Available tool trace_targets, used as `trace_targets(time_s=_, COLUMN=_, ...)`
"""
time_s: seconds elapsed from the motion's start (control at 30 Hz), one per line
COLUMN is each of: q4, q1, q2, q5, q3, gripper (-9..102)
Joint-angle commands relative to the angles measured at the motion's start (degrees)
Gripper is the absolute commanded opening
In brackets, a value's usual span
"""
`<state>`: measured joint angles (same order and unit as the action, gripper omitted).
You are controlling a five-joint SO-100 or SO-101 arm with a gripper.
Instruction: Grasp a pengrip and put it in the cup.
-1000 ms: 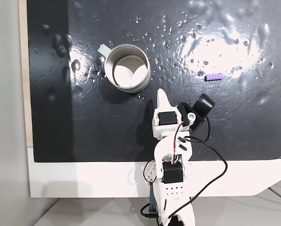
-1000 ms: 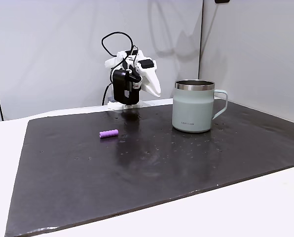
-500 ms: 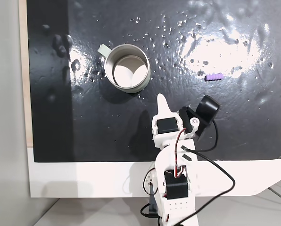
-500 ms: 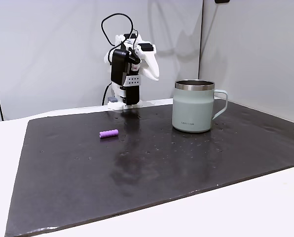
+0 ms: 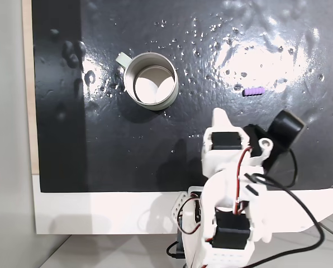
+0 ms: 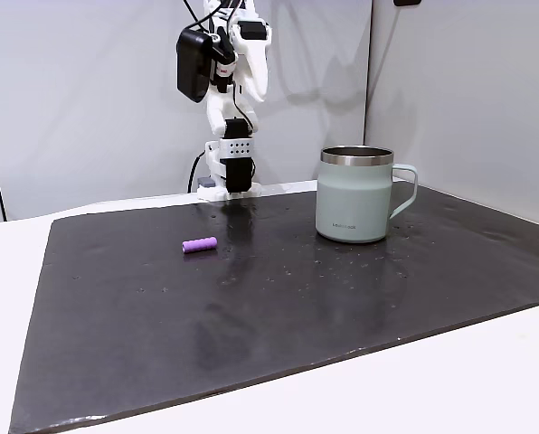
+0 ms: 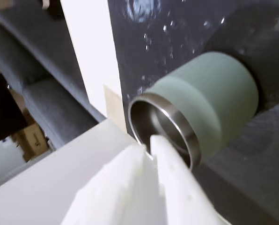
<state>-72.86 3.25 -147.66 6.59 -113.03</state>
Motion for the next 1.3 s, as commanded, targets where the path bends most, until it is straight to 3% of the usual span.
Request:
trace_targets(time_s=0.0, q4=-2.9, q1=5.1, q2=6.9, q5=4.0, q3=10.2, gripper=2)
trace_targets(time_s=0.2, q4=-7.4, q1=11.6, q2=20.4, q5=9.1, q3=21.2, gripper=9)
trace_targets(time_s=0.4, q4=-13.8, q1=14.7, q2=34.4, q5=13.4, q3=30.5, gripper=27)
trace_targets(time_s=0.73, q4=-15.9, q1=19.2, q2=48.8, q5=18.5, q3=30.9, gripper=32)
trace_targets(time_s=1.27, q4=0.8, q1=24.2, q2=61.5, q5=27.6, q3=21.5, gripper=31)
